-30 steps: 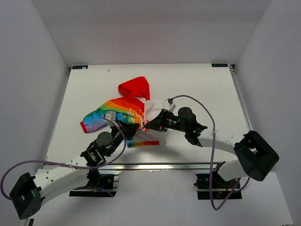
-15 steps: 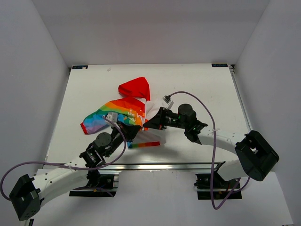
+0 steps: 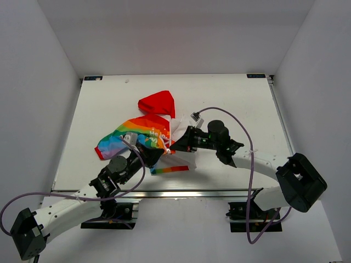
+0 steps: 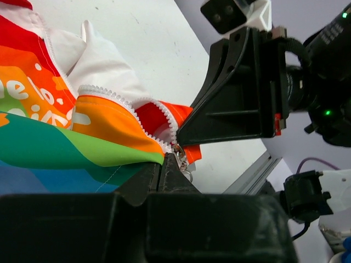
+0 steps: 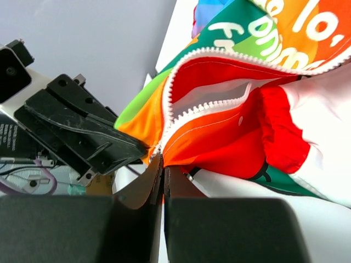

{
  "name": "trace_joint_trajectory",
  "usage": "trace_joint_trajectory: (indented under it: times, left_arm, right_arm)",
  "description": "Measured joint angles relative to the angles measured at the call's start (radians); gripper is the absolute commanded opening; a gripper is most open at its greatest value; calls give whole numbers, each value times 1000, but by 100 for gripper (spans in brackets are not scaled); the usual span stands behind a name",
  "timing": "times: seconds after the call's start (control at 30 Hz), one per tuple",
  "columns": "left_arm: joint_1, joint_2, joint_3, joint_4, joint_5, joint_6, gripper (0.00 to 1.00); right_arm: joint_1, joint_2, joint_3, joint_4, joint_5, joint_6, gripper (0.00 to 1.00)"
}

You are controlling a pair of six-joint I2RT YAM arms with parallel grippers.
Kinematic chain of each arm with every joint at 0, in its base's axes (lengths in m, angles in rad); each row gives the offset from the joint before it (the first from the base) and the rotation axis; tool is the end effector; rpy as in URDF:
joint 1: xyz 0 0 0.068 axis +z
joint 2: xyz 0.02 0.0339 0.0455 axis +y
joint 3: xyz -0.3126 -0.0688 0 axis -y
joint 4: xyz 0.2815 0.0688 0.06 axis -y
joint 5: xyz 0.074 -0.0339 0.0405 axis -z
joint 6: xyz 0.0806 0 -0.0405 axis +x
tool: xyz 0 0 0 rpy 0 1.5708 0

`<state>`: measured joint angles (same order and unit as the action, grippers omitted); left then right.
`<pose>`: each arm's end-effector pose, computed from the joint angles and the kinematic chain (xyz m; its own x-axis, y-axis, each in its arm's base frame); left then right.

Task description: Zip up the jacket

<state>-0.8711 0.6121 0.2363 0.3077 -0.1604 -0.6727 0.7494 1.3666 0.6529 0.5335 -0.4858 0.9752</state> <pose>0.1394 -0.1457 0.2352 -0.4409 -0.4314 -0.7871 0.4831 0.6250 -0.6132 0.2318 0.2671 0.2546 -0.8507 0.2084 -0.4826 -0.4180 0.2887 0.8614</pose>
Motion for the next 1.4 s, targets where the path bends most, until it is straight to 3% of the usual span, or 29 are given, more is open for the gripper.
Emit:
trace_joint_trajectory:
  times: [0.7,0.8,0.87,1.03,1.23,1.37,1.4]
  left_arm:
    - [4,-34,0,-80,141,64,0]
    - [4,-2,17,-110,141,45,21]
    - [4,21,32,-130,141,21,25]
    - [2,47,38,-151,150,-50,47]
    - [0,11,18,-138,156,-139,58]
    - [-1,-34,-31,-103,148,-189,73]
    - [-1,-40,-40,-98,144,-201,84]
  right_arm:
    - [-11,18,21,-31,-104,-68,0]
    - [-12,26,20,-31,-116,-75,0]
    - [-16,29,20,-30,-124,-79,0]
    - [-19,29,10,10,-123,-94,0]
    - [-7,58,-24,72,-126,-87,0]
    - [-5,70,-29,100,-132,-77,0]
    - [-5,70,-29,107,-134,-74,0]
